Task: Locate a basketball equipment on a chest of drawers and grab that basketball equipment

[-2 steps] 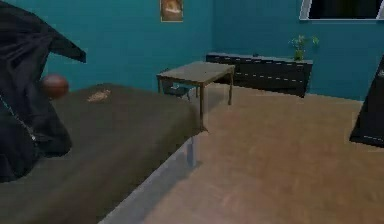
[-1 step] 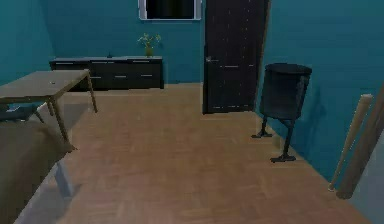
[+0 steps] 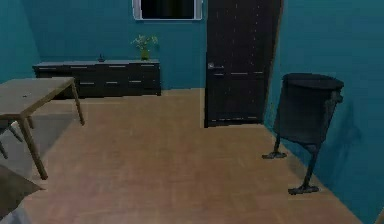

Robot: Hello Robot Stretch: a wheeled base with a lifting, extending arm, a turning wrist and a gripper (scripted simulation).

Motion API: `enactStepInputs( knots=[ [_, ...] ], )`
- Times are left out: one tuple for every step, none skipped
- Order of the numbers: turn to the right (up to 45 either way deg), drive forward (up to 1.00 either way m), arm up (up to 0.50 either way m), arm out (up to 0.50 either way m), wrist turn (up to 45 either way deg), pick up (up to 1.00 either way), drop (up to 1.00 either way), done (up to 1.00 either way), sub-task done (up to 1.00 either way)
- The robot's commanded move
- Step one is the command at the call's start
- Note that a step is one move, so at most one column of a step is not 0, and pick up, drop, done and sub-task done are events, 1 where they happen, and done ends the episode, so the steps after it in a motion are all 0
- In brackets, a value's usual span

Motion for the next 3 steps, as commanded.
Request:
enactStepInputs(
  knots=[
    [45.0,0.00,0.00,0.00,0.0,0.00,0.00,0.00,0.00],
    [12.0,0.00,0.00,0.00,0.0,0.00,0.00,0.00,0.00],
    [0.0,0.25,0.00,0.00,0.0,0.00,0.00,0.00,0.00]
  ],
)
